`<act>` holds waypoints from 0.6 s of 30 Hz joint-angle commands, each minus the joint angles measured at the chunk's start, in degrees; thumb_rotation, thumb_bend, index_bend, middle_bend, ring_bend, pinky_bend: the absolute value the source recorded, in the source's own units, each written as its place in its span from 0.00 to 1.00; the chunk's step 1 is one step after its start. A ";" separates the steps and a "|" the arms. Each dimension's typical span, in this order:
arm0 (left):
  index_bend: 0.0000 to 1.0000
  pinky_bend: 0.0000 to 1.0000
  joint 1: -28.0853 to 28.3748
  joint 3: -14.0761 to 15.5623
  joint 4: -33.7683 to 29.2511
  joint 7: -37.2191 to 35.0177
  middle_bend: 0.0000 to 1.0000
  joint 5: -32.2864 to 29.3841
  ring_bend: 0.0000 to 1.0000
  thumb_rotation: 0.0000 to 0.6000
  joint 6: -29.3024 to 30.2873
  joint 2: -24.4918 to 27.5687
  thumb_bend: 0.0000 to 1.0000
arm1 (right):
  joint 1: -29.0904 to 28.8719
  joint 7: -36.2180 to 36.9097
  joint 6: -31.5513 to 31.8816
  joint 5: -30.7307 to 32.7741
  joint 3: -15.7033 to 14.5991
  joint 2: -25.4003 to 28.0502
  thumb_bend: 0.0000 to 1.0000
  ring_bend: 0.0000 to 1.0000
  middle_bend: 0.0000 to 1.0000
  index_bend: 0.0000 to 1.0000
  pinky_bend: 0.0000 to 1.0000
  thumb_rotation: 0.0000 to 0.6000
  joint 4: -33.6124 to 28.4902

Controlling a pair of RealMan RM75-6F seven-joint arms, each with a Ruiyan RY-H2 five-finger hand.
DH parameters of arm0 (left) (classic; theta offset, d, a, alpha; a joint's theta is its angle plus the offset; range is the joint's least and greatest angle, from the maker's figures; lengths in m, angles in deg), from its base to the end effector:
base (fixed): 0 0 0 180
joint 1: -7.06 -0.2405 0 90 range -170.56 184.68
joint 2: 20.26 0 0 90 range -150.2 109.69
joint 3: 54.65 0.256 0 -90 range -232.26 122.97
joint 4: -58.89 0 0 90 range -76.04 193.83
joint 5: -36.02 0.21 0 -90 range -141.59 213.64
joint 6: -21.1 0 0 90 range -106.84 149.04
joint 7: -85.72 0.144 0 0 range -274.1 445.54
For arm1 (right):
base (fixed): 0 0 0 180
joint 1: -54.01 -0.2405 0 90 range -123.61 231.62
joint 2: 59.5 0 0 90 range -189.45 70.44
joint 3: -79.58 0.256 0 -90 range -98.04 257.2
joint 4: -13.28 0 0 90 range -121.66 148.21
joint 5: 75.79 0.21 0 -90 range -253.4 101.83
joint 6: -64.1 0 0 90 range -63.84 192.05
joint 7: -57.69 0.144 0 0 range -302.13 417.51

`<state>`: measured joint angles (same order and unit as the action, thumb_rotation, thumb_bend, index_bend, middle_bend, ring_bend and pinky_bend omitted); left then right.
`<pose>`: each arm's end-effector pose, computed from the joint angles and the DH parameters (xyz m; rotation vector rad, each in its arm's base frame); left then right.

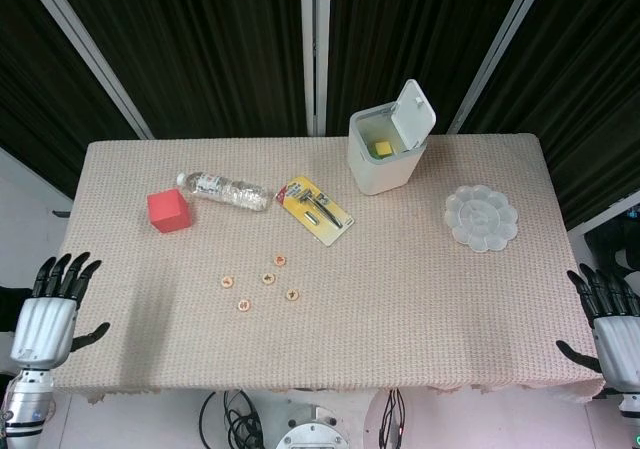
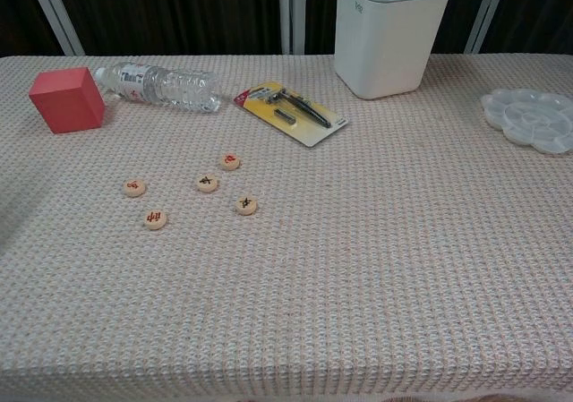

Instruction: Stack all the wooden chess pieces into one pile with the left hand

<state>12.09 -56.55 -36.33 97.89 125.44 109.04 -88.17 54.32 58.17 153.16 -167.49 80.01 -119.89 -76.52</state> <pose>-0.2848 0.1766 0.1358 -1.4487 -0.7766 -0.8894 -0.3247 -0.1438 0.1815 1.4369 -0.8255 0.8294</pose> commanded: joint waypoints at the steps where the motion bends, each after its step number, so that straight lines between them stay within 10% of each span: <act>1: 0.12 0.00 -0.01 0.10 0.11 -0.13 0.05 0.01 0.00 1.00 -0.08 0.01 0.06 | -0.03 -0.01 0.05 -0.04 0.02 -0.01 0.03 0.00 0.00 0.00 0.00 1.00 -0.07; 18: 0.12 0.00 3.27 1.22 -2.07 -1.89 0.06 3.20 0.00 1.00 -4.68 -2.06 0.10 | -0.06 2.26 -0.22 1.08 0.38 0.36 0.03 0.00 0.00 0.00 0.00 1.00 0.79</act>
<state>14.27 -55.70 -37.90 97.39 128.10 106.01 -89.47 54.27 60.41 152.97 -166.43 80.38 -119.54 -75.75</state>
